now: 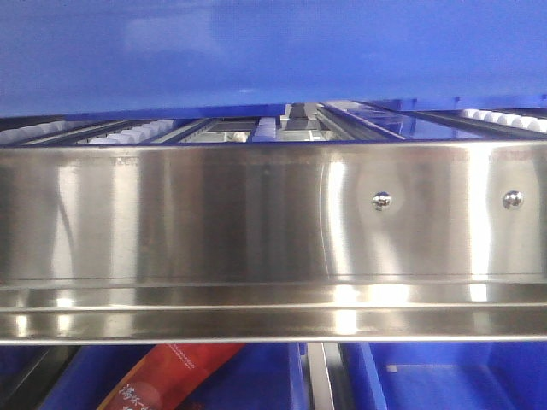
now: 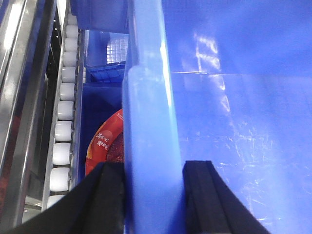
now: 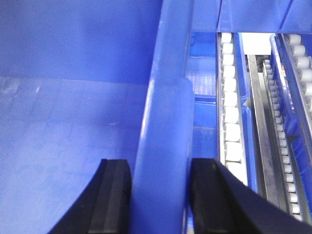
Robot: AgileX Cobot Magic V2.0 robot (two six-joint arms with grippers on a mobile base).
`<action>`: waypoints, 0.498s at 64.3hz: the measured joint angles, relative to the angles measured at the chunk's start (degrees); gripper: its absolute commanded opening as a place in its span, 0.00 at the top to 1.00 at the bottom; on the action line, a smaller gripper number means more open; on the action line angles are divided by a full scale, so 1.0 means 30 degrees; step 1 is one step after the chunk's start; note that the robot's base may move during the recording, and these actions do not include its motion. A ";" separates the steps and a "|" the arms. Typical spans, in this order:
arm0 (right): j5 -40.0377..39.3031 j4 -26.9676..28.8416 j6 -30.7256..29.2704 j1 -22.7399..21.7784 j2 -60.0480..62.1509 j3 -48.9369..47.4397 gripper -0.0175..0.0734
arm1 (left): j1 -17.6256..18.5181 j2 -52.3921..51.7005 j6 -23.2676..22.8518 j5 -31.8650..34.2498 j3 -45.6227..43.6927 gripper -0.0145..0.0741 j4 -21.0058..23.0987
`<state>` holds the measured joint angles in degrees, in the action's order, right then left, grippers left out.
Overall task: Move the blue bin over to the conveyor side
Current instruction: 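Pull the gripped blue bin off the roller shelf toward the robot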
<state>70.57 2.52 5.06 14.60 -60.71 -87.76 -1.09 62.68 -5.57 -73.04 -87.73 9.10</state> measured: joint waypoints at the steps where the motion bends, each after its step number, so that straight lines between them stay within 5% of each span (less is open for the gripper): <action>1: 0.0000 0.0000 0.0000 0.0000 0.0000 0.0000 0.89 | 0.0000 0.0000 0.0000 0.0000 0.0000 0.86 0.0000; 32: 0.0000 0.0000 0.0000 0.0000 0.0000 0.0000 0.89 | 0.0000 0.0000 0.0000 0.0000 0.0000 0.86 0.0000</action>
<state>70.57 2.52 5.06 14.60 -60.71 -87.76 -1.09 62.68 -5.57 -73.04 -87.73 9.10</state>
